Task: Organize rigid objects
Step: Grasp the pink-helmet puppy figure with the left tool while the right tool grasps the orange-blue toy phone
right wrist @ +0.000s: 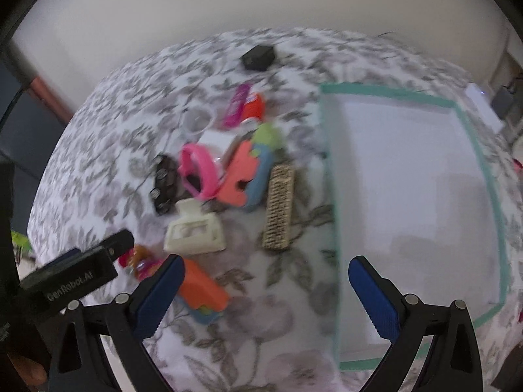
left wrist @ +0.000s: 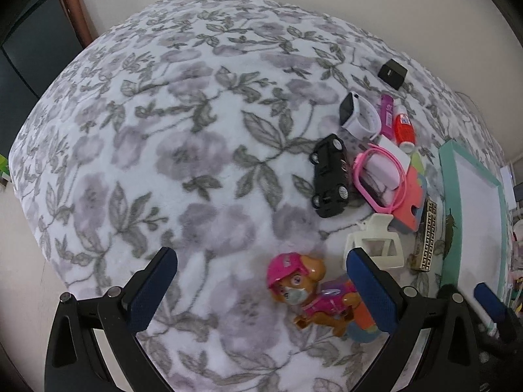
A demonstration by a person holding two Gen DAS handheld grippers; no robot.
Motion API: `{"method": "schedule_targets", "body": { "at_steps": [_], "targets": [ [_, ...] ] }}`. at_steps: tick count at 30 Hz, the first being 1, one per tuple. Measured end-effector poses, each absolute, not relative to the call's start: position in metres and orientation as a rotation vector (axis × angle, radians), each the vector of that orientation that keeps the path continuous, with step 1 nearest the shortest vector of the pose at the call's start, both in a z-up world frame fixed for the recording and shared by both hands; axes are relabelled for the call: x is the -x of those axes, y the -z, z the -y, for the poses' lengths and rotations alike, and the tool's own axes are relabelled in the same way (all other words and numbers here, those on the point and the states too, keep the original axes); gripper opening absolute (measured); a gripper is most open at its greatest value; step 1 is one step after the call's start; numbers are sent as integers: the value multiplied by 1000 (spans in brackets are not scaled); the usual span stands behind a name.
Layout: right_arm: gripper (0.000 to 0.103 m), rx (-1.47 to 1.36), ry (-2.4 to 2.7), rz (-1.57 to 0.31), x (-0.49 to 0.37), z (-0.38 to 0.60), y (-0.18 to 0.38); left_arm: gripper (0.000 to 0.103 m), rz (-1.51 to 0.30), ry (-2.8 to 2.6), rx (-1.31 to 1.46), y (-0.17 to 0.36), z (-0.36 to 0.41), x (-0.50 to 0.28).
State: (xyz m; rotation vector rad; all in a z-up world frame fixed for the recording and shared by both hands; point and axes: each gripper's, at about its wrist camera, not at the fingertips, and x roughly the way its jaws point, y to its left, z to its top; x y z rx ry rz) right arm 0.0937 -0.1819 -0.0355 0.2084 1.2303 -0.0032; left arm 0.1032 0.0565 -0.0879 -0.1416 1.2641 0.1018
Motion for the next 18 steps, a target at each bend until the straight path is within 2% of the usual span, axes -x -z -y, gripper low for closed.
{"method": "schedule_targets", "body": {
  "at_steps": [9, 18],
  "targets": [
    [102, -190, 10, -1217, -95, 182, 33, 103, -1313, -90, 102, 109, -35, -110],
    [102, -163, -43, -1236, -94, 171, 37, 103, -1340, -136, 59, 120, -53, -89]
  ]
}}
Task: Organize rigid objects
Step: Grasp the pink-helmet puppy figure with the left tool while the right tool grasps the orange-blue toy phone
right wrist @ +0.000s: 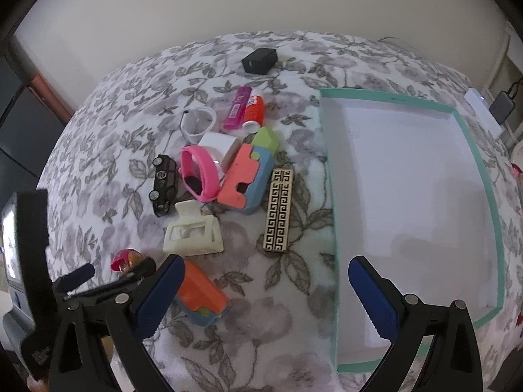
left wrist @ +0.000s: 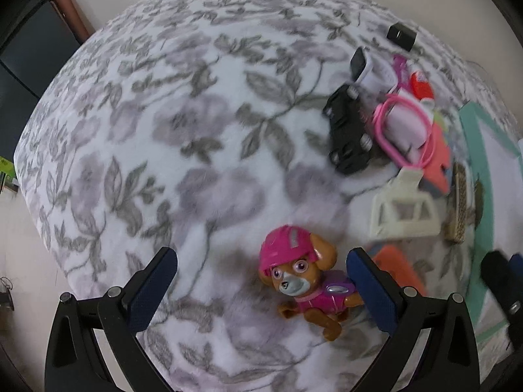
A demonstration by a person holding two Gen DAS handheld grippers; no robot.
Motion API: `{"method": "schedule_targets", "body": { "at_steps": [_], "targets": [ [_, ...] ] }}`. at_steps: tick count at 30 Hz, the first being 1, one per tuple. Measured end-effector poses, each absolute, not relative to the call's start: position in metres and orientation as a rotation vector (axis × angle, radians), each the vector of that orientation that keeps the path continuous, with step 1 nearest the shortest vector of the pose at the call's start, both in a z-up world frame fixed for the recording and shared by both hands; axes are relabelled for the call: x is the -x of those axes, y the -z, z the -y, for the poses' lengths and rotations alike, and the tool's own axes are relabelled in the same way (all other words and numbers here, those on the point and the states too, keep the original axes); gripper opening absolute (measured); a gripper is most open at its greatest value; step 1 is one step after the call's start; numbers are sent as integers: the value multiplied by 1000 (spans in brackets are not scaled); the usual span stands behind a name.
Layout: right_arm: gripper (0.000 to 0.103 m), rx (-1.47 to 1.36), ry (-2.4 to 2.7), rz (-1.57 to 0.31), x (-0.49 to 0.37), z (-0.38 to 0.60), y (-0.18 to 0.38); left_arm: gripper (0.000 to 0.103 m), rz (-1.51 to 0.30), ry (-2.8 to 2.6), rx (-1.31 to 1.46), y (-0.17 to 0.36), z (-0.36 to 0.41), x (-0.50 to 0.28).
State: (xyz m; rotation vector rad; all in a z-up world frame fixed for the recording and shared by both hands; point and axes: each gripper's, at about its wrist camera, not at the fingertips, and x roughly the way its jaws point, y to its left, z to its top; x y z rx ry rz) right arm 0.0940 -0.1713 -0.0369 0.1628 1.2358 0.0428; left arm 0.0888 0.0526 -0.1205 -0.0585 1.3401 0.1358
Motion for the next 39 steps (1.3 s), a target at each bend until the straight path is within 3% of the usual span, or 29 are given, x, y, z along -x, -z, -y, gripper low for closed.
{"method": "schedule_targets", "body": {
  "at_steps": [4, 7, 12, 22, 30, 39],
  "targets": [
    [101, -159, -67, -1242, -94, 168, 39, 103, -1349, -131, 67, 126, -58, -81],
    [95, -164, -101, -1260, -94, 164, 44, 102, -1331, -172, 65, 126, -68, -77],
    [90, -122, -176, -1294, -90, 147, 53, 90, -1327, -179, 123, 126, -89, -73],
    [80, 42, -309, -1328, -80, 104, 70, 78, -1331, -195, 175, 124, -131, -77],
    [67, 156, -323, -1364, -79, 86, 91, 67, -1330, -187, 138, 127, -103, -70],
    [62, 198, -311, -1352, -78, 77, 98, 66, -1332, -209, 107, 123, -84, -72]
  ]
}}
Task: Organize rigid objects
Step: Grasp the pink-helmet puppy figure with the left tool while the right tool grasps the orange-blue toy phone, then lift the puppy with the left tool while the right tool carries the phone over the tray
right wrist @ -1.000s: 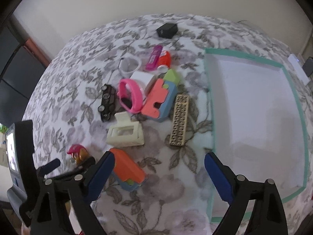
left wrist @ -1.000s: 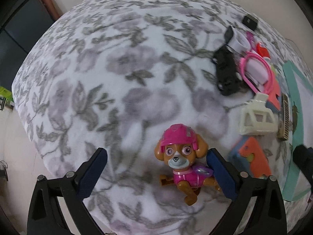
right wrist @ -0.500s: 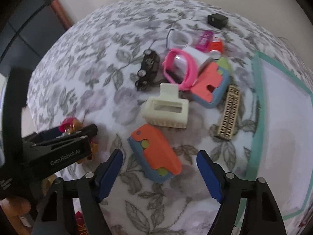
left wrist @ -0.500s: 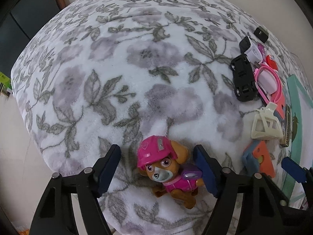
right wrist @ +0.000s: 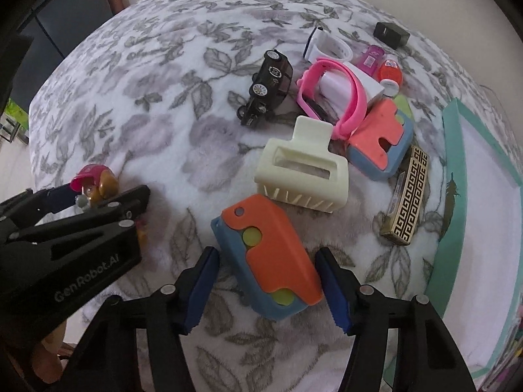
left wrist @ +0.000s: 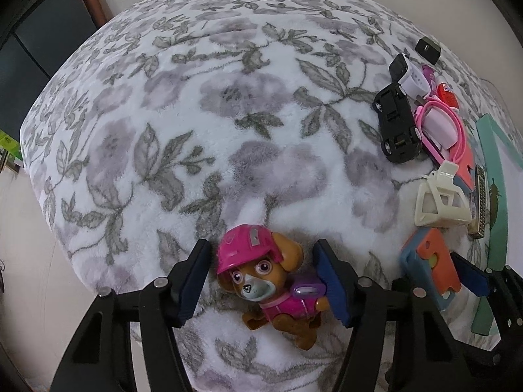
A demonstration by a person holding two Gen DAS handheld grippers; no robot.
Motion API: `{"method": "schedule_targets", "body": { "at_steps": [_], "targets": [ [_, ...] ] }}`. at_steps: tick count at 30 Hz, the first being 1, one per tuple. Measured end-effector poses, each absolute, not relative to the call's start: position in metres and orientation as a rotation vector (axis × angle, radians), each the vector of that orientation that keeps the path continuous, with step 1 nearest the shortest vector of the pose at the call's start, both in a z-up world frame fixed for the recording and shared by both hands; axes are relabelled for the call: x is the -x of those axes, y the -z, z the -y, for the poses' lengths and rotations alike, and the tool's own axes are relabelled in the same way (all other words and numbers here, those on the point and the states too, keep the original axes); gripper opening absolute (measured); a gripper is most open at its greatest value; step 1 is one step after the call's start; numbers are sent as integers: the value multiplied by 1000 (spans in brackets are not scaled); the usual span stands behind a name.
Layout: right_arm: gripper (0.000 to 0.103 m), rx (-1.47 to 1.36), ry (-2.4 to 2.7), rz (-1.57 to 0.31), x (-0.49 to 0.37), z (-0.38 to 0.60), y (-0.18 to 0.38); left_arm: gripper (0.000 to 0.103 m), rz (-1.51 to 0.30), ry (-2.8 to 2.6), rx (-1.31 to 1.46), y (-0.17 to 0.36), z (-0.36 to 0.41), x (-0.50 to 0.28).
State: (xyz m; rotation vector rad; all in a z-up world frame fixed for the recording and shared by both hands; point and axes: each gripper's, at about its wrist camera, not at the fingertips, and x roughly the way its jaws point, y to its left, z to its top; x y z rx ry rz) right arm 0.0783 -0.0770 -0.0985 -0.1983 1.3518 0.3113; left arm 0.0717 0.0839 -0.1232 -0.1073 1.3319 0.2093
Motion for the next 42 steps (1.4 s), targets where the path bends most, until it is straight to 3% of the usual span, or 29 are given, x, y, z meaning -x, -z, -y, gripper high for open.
{"method": "schedule_targets", "body": {
  "at_steps": [4, 6, 14, 42],
  "targets": [
    [57, 200, -303, -1348, -77, 78, 96, 65, -1329, -210, 103, 122, -78, -70],
    [55, 196, -306, -1351, -76, 79, 94, 59, -1330, -203, 94, 121, -75, -69],
    [49, 155, -302, -1367, -75, 86, 91, 59, -1344, -205, 14, 115, -42, -69],
    [44, -25, -306, -1331, -50, 122, 45, 58, -1327, -198, 55, 47, -19, -68]
  ]
}}
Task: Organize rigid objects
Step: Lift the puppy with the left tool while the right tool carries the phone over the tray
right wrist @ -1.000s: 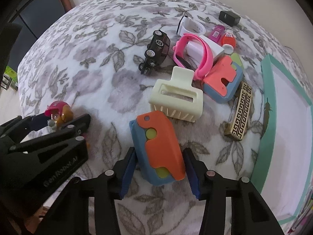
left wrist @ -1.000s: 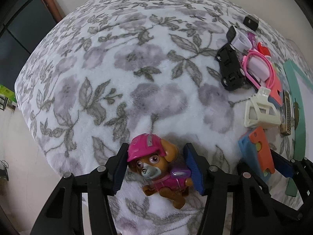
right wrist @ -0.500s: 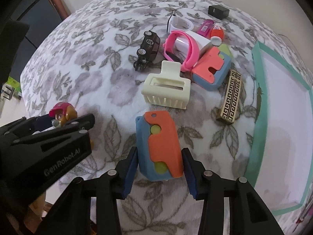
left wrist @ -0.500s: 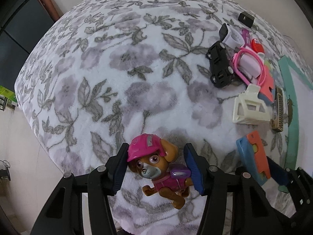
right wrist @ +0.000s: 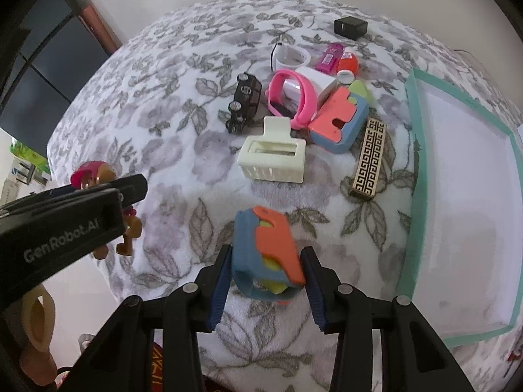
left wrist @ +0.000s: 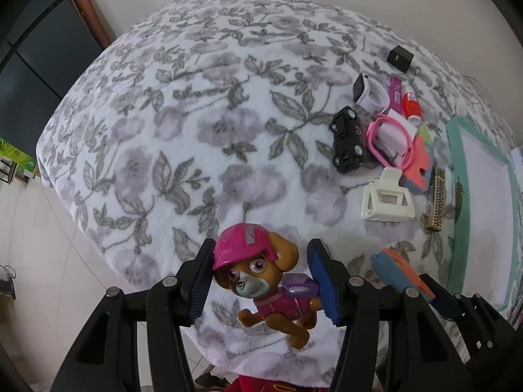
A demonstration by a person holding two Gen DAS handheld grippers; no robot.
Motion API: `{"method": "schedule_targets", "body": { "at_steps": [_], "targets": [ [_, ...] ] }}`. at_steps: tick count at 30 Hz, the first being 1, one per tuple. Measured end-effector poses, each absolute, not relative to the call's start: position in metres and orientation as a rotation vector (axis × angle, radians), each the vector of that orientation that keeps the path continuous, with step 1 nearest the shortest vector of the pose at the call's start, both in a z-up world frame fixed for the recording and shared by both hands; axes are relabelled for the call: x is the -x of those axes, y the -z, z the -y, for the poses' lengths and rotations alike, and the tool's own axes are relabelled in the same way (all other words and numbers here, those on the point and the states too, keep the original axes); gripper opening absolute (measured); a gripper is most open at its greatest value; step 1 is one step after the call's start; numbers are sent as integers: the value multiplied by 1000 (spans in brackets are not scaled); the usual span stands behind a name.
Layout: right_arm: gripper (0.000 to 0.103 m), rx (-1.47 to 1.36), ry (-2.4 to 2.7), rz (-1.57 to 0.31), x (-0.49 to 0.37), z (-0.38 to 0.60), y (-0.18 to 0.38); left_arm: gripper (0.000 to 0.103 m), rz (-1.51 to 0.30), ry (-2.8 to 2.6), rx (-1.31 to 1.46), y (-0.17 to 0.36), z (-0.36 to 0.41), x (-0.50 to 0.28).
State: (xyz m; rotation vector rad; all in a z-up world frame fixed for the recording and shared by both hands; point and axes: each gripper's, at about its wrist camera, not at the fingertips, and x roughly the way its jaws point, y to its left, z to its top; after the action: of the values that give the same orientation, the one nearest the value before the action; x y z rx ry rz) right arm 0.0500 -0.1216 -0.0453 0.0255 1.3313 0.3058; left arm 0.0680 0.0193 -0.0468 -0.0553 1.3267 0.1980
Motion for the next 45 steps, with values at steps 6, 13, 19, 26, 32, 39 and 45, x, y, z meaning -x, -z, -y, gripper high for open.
{"method": "schedule_targets", "body": {
  "at_steps": [6, 13, 19, 26, 32, 39, 45],
  "targets": [
    [44, -41, -300, -1328, -52, 123, 45, 58, -1318, -198, 62, 41, -23, -66],
    [44, -85, -294, -1293, -55, 128, 37, 58, -1316, -195, 70, 36, -18, -66],
    [39, -176, -277, -1195, -59, 145, 12, 58, -1272, -165, 108, 6, -7, -74],
    [36, -235, -234, -1182, -66, 166, 9, 58, -1202, -107, 95, -30, 26, -82],
    [36, -289, -174, -1093, -67, 195, -11, 58, -1204, -75, 90, -36, 50, -87],
    [36, -304, 128, -939, -67, 270, -39, 58, -1165, -33, 37, -49, 98, -102],
    [36, -329, 318, -917, -75, 321, -34, 59, -1180, 39, -13, -40, 160, -124]
  ]
}}
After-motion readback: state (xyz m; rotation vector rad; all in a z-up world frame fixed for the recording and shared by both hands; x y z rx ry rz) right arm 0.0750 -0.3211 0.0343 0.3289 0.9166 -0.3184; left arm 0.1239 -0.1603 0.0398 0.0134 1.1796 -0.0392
